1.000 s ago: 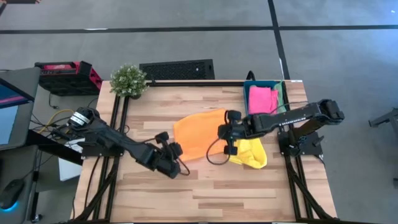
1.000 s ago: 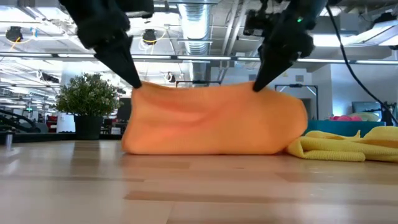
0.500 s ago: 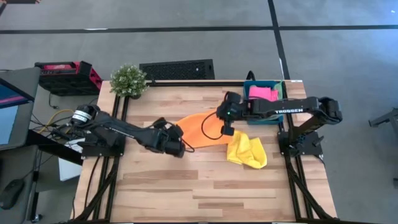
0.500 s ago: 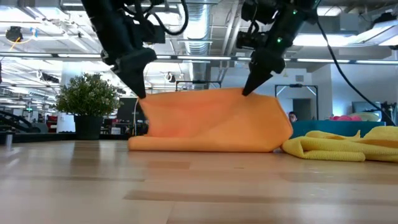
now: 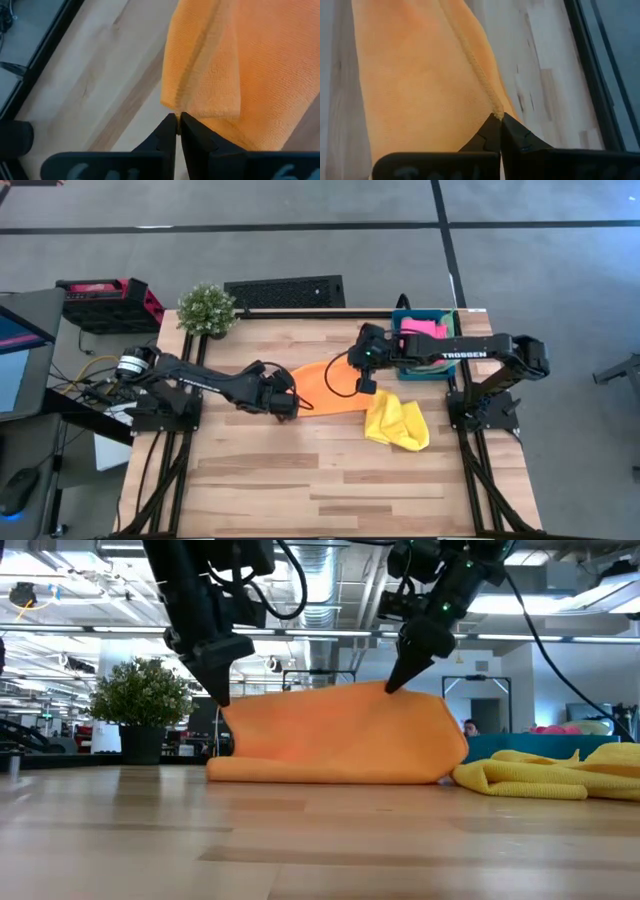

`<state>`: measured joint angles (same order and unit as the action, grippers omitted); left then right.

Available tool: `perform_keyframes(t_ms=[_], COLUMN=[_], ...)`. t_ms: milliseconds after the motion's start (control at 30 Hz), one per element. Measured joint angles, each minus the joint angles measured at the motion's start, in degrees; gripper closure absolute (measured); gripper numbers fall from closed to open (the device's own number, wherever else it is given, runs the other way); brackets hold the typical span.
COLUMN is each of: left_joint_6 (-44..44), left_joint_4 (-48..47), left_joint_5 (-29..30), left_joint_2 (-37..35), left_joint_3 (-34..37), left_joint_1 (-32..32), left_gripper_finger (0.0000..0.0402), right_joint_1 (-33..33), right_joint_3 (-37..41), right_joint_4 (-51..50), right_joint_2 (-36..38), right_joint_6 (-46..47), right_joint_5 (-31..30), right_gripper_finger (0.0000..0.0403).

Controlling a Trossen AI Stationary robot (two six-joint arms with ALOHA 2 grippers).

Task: Fold microfiber towels
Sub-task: Fold the orange microfiber towel on the table

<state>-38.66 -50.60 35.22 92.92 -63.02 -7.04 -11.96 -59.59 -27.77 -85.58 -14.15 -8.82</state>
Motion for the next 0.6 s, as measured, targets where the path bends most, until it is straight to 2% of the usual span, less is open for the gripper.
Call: perform_keyframes(t_ms=[267,433,600], left_joint_6=[0.77,1.41,3.26], left_joint_4=[0.02,0.03,0.27], left_joint_5=[0.01,-0.09,-0.42], left_joint_2=[0.02,0.02,0.02], left_joint_3=[0.02,0.02,0.02], left_joint_1=[2.27,3.70,4.05], left_gripper_finger=[0.0319,0.0272,0.0248], right_joint_1=[-1.28,-2.52,-3.71], right_joint_3=[0.00,0.00,0.00], right_joint_4=[1.76,3.57,4.34], right_joint_2=[0.00,0.00,0.00], right_joint_6=[-2.83,-2.85,-2.82], right_joint_5=[-0.02,-0.07,-0.17], right_gripper_finger=[0.0333,0.0278,0.0220])
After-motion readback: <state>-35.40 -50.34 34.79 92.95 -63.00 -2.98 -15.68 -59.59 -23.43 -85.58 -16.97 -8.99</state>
